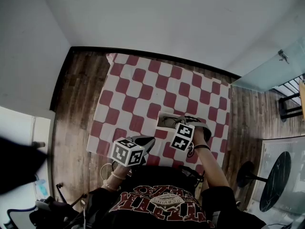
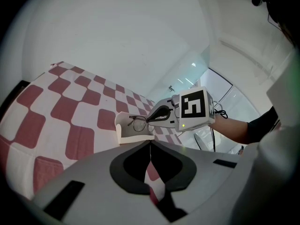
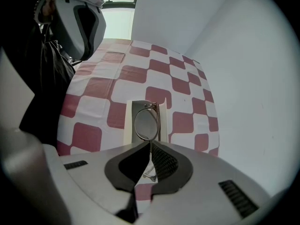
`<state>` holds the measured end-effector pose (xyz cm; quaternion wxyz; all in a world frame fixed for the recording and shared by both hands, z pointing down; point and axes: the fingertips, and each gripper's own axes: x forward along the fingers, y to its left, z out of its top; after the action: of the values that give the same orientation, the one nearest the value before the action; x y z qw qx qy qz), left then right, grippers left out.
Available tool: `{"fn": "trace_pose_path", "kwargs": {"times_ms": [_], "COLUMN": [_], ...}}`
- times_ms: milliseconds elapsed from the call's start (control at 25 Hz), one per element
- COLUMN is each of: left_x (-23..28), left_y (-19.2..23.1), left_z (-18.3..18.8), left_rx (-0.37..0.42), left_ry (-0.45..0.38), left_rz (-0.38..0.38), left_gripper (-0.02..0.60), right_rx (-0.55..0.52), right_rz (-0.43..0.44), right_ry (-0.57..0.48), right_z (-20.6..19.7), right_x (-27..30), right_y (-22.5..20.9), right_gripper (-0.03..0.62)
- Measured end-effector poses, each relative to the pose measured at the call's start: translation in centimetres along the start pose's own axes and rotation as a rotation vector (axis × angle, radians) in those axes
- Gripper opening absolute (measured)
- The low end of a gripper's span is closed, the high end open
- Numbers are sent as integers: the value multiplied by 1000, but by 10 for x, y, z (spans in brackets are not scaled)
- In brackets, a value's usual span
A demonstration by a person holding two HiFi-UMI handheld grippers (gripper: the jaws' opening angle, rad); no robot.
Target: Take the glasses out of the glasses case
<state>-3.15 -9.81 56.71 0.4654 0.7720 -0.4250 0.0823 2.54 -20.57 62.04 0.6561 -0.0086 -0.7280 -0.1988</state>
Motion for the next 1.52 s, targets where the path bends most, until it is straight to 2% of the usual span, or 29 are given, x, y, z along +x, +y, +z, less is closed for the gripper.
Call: {"fn": "trace_pose_path", "kwargs": {"times_ms": [1520], "left_x": [5], "left_y": [3], "left_z": [-10], "left_rx": [-29], "left_ry": [20], "left_rz": [-12], "left_gripper": [9], "right_rx": [-17], "right_rz": [27], "right_ry": [-65], "right_z": [23], "right_x": [-60], "right_y": [15], "right_gripper": [25]}}
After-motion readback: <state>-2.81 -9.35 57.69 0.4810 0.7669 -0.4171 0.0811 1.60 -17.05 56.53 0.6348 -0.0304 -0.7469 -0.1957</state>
